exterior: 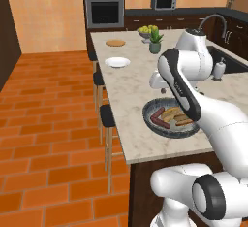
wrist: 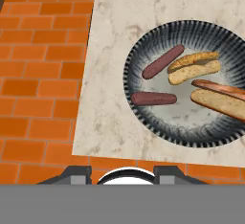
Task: Place one bun and one sausage from the bowl on each plate.
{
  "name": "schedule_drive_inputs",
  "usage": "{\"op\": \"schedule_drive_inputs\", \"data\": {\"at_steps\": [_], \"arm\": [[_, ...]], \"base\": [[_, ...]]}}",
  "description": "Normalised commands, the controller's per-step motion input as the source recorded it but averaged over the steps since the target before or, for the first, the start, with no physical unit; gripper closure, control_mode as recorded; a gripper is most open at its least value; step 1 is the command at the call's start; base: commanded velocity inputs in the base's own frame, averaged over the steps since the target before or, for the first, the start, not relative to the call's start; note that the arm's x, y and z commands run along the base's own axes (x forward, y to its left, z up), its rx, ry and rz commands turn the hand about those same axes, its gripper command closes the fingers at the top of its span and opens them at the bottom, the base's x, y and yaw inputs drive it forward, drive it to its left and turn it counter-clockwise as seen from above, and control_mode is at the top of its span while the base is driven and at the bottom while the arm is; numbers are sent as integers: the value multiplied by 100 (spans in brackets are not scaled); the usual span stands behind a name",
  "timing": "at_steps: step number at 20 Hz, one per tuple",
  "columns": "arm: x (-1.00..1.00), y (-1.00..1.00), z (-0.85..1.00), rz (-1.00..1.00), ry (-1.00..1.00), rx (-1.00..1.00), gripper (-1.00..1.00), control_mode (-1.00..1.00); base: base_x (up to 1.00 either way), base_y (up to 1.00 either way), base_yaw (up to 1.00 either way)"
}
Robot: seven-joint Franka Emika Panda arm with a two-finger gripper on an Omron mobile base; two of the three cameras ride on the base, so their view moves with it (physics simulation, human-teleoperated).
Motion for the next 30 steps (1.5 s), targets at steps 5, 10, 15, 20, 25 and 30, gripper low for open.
{"op": "schedule_drive_inputs", "data": {"at_steps": [5,10,15,20,25,30], "arm": [[-2,-36,-1,-3,-7,0,-100,-100],[26,-91,-20,0,0,-6,-100,-100],[24,-57,-39,4,9,-32,-100,-100],[2,-23,-48,8,14,-38,-100,-100],[0,-5,-35,6,5,-22,-100,-100],[16,0,-53,11,19,-16,-100,-100]], "base": [[0,0,0],[0,0,0],[0,0,0],[0,0,0],[0,0,0],[0,0,0]]}}
